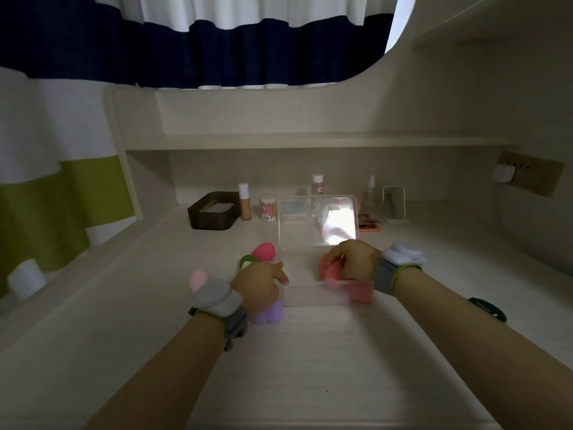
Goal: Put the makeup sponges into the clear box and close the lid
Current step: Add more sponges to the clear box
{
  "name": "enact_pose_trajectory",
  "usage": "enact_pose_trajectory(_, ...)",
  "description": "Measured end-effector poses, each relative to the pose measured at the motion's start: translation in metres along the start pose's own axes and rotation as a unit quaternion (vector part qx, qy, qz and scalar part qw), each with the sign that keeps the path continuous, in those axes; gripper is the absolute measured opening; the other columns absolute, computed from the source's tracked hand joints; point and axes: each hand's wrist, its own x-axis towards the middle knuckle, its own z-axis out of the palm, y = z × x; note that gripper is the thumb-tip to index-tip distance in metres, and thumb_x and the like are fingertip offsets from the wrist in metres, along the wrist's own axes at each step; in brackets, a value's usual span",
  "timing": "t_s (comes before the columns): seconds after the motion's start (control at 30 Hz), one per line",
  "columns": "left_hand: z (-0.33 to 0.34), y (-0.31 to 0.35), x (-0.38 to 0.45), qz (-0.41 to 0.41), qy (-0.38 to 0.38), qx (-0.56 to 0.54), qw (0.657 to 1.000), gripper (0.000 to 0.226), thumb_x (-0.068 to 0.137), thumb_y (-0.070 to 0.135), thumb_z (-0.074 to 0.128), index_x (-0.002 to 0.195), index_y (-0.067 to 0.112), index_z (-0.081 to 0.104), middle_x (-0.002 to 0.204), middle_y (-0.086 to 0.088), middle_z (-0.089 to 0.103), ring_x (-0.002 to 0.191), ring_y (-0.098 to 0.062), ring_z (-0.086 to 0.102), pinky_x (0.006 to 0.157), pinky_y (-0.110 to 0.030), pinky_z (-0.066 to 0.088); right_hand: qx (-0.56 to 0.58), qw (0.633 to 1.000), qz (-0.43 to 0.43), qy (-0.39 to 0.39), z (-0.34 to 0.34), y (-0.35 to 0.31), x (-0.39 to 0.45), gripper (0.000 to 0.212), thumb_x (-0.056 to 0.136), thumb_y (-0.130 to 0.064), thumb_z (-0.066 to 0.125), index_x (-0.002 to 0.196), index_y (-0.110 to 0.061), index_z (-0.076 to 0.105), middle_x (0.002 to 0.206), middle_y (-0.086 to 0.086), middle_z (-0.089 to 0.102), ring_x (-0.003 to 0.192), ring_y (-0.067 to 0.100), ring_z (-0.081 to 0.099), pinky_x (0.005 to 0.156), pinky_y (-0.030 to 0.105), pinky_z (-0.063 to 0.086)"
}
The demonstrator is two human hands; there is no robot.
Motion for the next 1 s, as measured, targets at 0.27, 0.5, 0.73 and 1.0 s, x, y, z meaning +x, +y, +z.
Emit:
enact_pose_trajectory(0.27, 0.0023, -0.0021, 0.0018, -0.002, 0.006, 0.014, 1.0, 0.043, 0.091, -0.002, 0.039, 0.129, 0.013, 0.053, 0.154, -0.004, 0.028, 0.143, -0.018, 0.026, 0.102, -0.01, 0.005, 0.013, 1.0, 0.003, -0.025, 0.001, -0.0006, -0.004, 0.031, 0.08, -0.005, 0.058, 0.106, -0.015, 0.073, 0.111, 0.003, 0.072, 0.093, 0.01, 0.061, 0.081, 0.014, 0.043)
enact_pose_trajectory(0.5, 0.0031, -0.0021, 0.0012, 0.0, 0.011, 0.019, 1.0, 0.044, 0.091, -0.003, 0.037, 0.128, 0.013, 0.053, 0.155, -0.003, 0.027, 0.143, -0.018, 0.023, 0.108, -0.013, 0.008, 0.052, 0.999, 0.002, 0.017, 0.0014, -0.0001, -0.0001, 0.026, 0.079, -0.004, 0.062, 0.102, -0.009, 0.074, 0.095, 0.003, 0.072, 0.077, 0.008, 0.057, 0.072, 0.015, 0.045)
enact_pose_trajectory(0.73, 0.0025, -0.0023, 0.0007, 0.006, 0.012, 0.022, 1.0, 0.042, 0.092, -0.001, 0.038, 0.129, 0.013, 0.052, 0.155, -0.003, 0.026, 0.143, -0.018, 0.023, 0.104, -0.011, 0.006, 0.043, 0.999, 0.002, 0.002, 0.0031, 0.0007, 0.0013, 0.028, 0.076, -0.003, 0.06, 0.099, -0.01, 0.075, 0.105, 0.007, 0.075, 0.089, 0.013, 0.063, 0.084, 0.021, 0.049)
enact_pose_trajectory(1.0, 0.002, -0.003, 0.0009, 0.008, 0.011, 0.039, 0.999, 0.043, 0.091, 0.0, 0.039, 0.128, 0.015, 0.053, 0.155, -0.002, 0.026, 0.143, -0.017, 0.025, 0.103, -0.011, 0.008, 0.037, 0.999, 0.014, 0.003, 0.0026, 0.0009, -0.0009, 0.032, 0.076, -0.001, 0.058, 0.103, -0.011, 0.073, 0.105, 0.007, 0.073, 0.086, 0.011, 0.057, 0.078, 0.019, 0.041)
